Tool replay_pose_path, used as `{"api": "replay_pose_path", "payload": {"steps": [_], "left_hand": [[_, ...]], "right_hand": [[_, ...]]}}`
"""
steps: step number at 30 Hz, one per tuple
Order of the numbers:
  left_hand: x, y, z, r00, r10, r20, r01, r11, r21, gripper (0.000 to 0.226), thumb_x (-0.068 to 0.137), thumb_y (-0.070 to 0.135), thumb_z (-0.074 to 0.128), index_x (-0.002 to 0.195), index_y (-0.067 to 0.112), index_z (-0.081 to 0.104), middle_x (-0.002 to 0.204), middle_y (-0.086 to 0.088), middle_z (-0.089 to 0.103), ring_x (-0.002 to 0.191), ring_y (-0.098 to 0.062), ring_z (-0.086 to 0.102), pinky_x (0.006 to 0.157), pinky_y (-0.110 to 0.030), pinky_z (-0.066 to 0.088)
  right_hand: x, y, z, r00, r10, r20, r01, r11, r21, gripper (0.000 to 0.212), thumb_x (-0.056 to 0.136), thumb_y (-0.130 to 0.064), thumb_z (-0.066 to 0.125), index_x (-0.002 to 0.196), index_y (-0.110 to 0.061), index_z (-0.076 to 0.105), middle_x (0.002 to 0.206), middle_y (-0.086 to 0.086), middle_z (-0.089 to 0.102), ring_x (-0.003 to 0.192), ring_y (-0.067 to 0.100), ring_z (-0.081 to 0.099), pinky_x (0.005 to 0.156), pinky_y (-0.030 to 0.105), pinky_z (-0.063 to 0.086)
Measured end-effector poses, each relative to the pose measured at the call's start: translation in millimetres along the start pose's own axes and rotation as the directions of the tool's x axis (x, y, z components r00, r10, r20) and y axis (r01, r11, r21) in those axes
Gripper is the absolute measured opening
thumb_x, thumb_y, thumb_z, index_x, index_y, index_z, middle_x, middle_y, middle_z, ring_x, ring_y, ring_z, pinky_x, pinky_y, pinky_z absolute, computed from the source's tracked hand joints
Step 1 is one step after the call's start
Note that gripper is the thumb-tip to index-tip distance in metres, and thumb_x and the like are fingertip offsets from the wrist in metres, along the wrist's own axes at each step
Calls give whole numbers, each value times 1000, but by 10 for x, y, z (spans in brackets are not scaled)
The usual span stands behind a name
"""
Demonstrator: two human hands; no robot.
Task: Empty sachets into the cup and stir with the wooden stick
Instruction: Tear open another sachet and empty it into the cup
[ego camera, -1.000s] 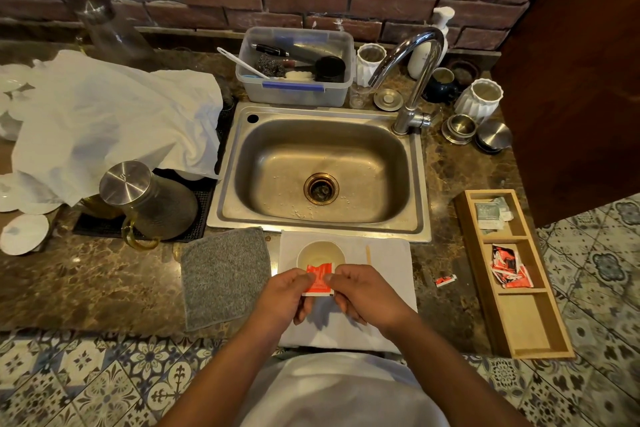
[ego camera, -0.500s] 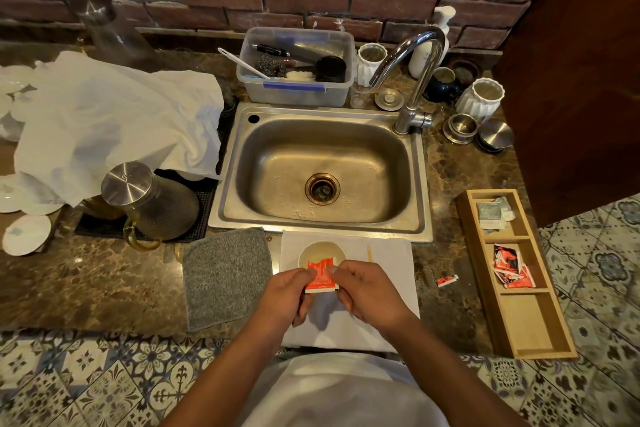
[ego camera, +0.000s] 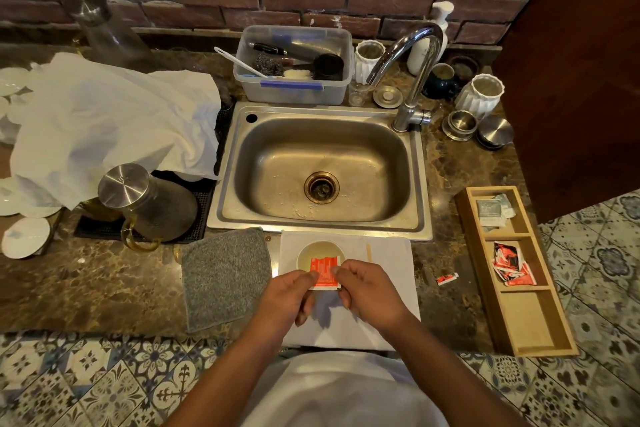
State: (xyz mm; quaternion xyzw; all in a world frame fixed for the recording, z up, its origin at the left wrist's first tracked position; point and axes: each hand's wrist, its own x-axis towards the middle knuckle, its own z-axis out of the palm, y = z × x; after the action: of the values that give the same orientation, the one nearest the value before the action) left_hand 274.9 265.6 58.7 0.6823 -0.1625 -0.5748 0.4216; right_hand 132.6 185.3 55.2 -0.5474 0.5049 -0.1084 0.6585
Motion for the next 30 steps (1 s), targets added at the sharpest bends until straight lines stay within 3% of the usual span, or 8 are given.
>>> {"api": "replay_pose_path", "payload": {"steps": [3, 7, 9, 14, 18, 22, 24, 30], "left_hand": [[0, 25, 2, 998, 57, 41, -58, 998, 28, 37, 100, 17, 57, 64, 5, 55, 45, -5, 51, 39, -15, 38, 44, -26, 34], [28, 69, 92, 988, 126, 86, -132, 989, 67, 37, 100, 16, 58, 80, -15, 56, 47, -4, 50, 42, -14, 38, 44, -23, 34], [51, 88, 201, 980, 151, 128, -164, 982, 97, 38, 99, 17, 58, 82, -17, 55, 46, -3, 49, 41, -11, 38, 43, -21, 34], [154, 96, 617, 952, 167, 259, -238, 931, 276, 35, 99, 25, 60, 70, 5, 62, 46, 5, 56, 41, -6, 47, 50, -19, 41], [322, -30, 1100, 944, 139, 299, -275, 833, 481, 35, 97, 33, 61, 67, 14, 65, 48, 7, 59, 40, 0, 50, 49, -17, 40], [519, -246, 1485, 933, 77, 352, -283, 760, 584, 39, 96, 39, 59, 69, 12, 68, 56, -1, 66, 49, -7, 56, 66, -36, 51], [603, -298, 1650, 934, 46, 355, -273, 732, 624, 38, 96, 36, 59, 71, 10, 68, 61, -8, 71, 51, -9, 58, 71, -40, 54], [850, -449, 2037, 931, 18, 365, -318, 531, 785, 27, 90, 35, 56, 69, 20, 63, 66, -2, 71, 64, -17, 67, 74, -42, 57]], "right_hand": [[-15, -31, -79, 1000, 6, -12, -5, 999, 38, 32, 102, -17, 58, 71, -8, 62, 48, -3, 55, 39, 4, 46, 43, 14, 38], [-62, -9, -252, 1000, 9, -1, -9, 999, 47, 27, 101, -20, 60, 78, -6, 64, 51, 1, 58, 39, 11, 45, 40, 23, 38], [-127, 35, -398, 1000, 17, -1, -17, 999, 48, 26, 101, -21, 61, 78, -8, 64, 53, 2, 59, 41, 12, 46, 42, 26, 39], [-385, 219, -823, 999, 36, -41, -33, 998, 56, 31, 100, -24, 63, 70, -13, 62, 56, 4, 59, 45, 13, 48, 45, 25, 40], [-474, 493, -1120, 972, 122, -200, -127, 992, -13, 34, 98, -26, 64, 66, -15, 61, 52, -1, 55, 45, 10, 45, 48, 24, 37], [-466, 873, -1323, 933, 137, -333, -196, 969, -148, 35, 97, -26, 62, 72, -1, 62, 56, 0, 57, 49, 9, 49, 56, 29, 41], [-436, 1059, -1400, 917, 163, -365, -238, 956, -171, 34, 97, -27, 60, 70, -6, 64, 56, 1, 60, 51, 12, 53, 58, 34, 45], [-364, 1327, -1516, 855, 222, -469, -343, 920, -190, 37, 95, -27, 58, 59, -21, 60, 60, 5, 69, 61, 26, 67, 68, 42, 55]]}}
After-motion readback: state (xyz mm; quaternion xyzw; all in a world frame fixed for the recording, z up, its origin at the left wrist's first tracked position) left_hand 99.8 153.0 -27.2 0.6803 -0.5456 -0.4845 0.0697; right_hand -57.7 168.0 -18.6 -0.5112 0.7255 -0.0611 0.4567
